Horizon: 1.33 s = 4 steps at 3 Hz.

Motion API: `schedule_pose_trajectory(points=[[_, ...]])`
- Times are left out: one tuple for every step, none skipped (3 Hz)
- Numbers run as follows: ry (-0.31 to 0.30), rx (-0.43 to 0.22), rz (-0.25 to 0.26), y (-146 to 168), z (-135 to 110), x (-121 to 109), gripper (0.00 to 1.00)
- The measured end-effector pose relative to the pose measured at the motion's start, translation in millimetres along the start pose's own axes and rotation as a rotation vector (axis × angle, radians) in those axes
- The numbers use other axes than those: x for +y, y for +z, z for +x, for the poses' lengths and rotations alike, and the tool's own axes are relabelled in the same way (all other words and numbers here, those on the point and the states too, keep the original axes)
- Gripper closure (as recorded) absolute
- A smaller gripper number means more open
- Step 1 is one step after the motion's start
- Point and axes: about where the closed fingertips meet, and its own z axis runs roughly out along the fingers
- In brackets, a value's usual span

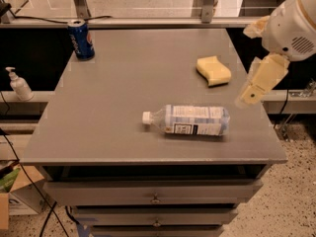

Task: Move sponge near pepsi can

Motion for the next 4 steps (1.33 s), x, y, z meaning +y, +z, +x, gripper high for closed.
schedule_pose_trajectory(points=[[0.008, -0.09, 0.035, 0.8, -13.6, -36.3, 0.0], [0.007, -0.104, 0.046, -2.2, -17.0, -42.3, 0.0], [0.04, -0.098, 0.068, 2.8, -14.5, -51.7, 0.0], [0.102, -0.159, 0.096, 18.0, -11.2, -70.3, 0.0]])
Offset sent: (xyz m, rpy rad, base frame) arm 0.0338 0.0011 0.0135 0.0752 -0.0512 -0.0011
